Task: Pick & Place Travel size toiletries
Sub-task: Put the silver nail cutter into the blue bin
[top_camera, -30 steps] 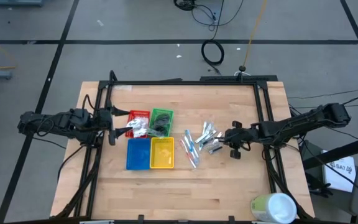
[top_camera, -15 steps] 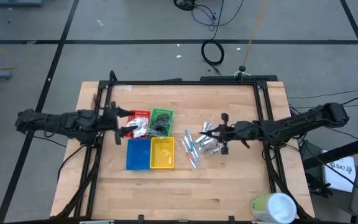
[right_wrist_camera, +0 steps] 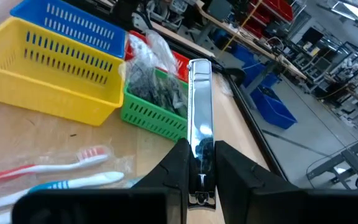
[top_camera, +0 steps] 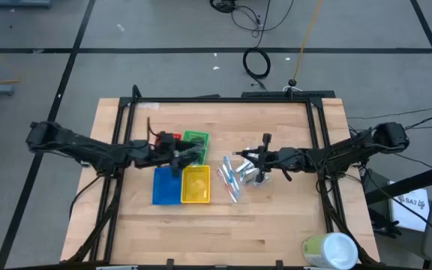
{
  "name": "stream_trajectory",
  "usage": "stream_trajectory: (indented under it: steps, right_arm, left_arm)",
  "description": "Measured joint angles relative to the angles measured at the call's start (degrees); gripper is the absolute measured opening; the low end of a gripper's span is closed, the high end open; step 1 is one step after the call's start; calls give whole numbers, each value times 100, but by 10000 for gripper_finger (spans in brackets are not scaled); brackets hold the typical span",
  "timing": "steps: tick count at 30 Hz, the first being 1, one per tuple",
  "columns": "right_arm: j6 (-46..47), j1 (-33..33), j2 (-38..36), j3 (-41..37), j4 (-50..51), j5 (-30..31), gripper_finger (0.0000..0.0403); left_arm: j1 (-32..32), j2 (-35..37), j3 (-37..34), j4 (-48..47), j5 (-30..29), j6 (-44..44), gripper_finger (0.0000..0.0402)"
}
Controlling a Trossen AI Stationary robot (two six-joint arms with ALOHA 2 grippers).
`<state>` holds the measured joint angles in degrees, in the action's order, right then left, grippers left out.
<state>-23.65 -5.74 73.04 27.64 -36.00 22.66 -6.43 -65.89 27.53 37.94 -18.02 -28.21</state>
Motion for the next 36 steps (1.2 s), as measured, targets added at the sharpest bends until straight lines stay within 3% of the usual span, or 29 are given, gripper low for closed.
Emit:
stream_trajectory:
  steps: [6, 16, 26, 36]
  right_arm:
    - [-5, 0, -3, 0, -282, 165, 42]
    - [-205, 0, 169, 0, -1213, 178, 42]
    - [-453, 2, 349, 0, -1360, 321, 42]
    - [-685, -47, 347, 0, -1693, 452, 42]
  left_arm:
    - [93, -1526, 158, 1681, 7, 558, 280]
    - [313, -3088, 1522, 1720, 8, 1586, 277]
    - [314, -3542, 2446, 1311, 17, 2337, 274]
    - [336, -3527, 2494, 1172, -6, 2342, 245]
